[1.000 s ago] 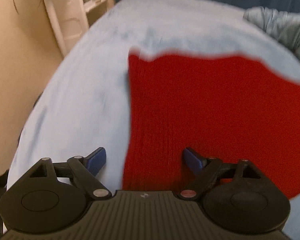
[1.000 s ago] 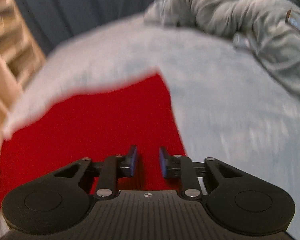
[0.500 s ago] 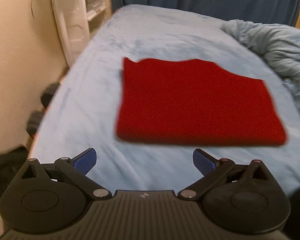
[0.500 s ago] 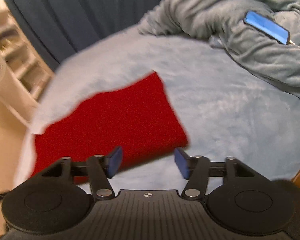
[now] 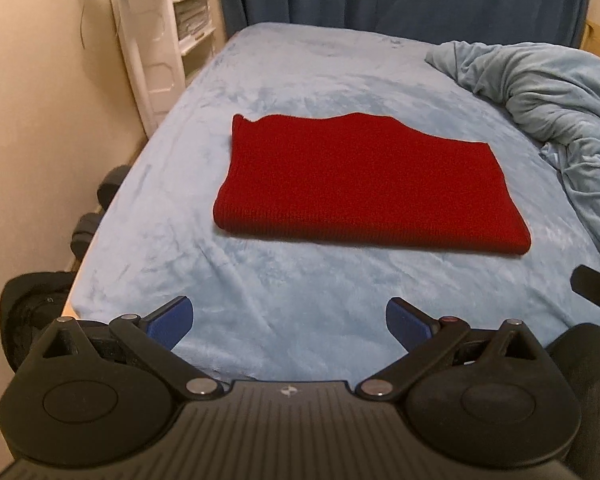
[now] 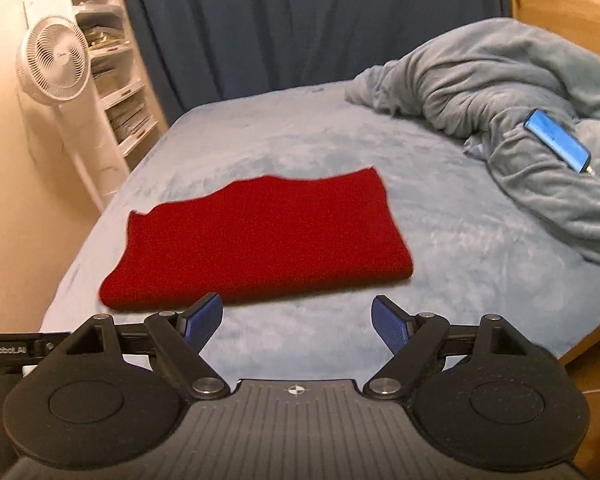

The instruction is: Fold small clothes

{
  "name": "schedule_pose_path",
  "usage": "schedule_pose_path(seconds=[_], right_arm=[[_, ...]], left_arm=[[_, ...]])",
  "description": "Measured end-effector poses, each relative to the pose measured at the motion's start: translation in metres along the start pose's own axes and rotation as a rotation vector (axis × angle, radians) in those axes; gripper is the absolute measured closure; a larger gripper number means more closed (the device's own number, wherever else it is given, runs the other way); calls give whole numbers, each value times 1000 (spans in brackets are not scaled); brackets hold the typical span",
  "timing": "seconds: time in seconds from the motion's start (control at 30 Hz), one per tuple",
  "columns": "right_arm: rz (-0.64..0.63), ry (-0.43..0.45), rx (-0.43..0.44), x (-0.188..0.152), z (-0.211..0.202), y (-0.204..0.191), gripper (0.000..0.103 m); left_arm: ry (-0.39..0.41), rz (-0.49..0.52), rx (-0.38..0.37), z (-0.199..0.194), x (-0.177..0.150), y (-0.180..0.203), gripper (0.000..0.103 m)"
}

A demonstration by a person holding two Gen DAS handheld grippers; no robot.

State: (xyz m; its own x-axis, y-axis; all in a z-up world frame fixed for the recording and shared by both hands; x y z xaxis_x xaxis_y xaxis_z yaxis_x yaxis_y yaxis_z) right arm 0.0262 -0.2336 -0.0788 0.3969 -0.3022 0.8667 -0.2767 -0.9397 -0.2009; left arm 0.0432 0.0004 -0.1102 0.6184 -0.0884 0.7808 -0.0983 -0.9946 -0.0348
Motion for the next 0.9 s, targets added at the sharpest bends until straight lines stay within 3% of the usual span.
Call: schedule_pose_path(seconds=[0.5, 0.9], right_arm=[[42, 67, 28, 7, -12, 3, 20], [72, 79, 29, 9, 7, 16, 20]], left_arm=[[75, 48, 53, -16, 18, 5, 0], [30, 94, 92, 5, 24, 16, 0]])
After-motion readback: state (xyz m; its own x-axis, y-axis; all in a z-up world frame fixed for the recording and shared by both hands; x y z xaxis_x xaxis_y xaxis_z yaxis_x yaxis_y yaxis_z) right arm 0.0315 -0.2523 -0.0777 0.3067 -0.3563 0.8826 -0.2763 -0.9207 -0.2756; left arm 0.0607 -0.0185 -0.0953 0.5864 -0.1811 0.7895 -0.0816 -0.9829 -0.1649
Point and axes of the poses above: each gripper's, at about its wrist camera, not at the fingertips, and z roughly the way its jaws point, y to its right, x to its top, the point moved 5 cm from there along z, roughly the way its jaws point, and after that the axes turned 12 degrees about y, right-handed, at the moved point
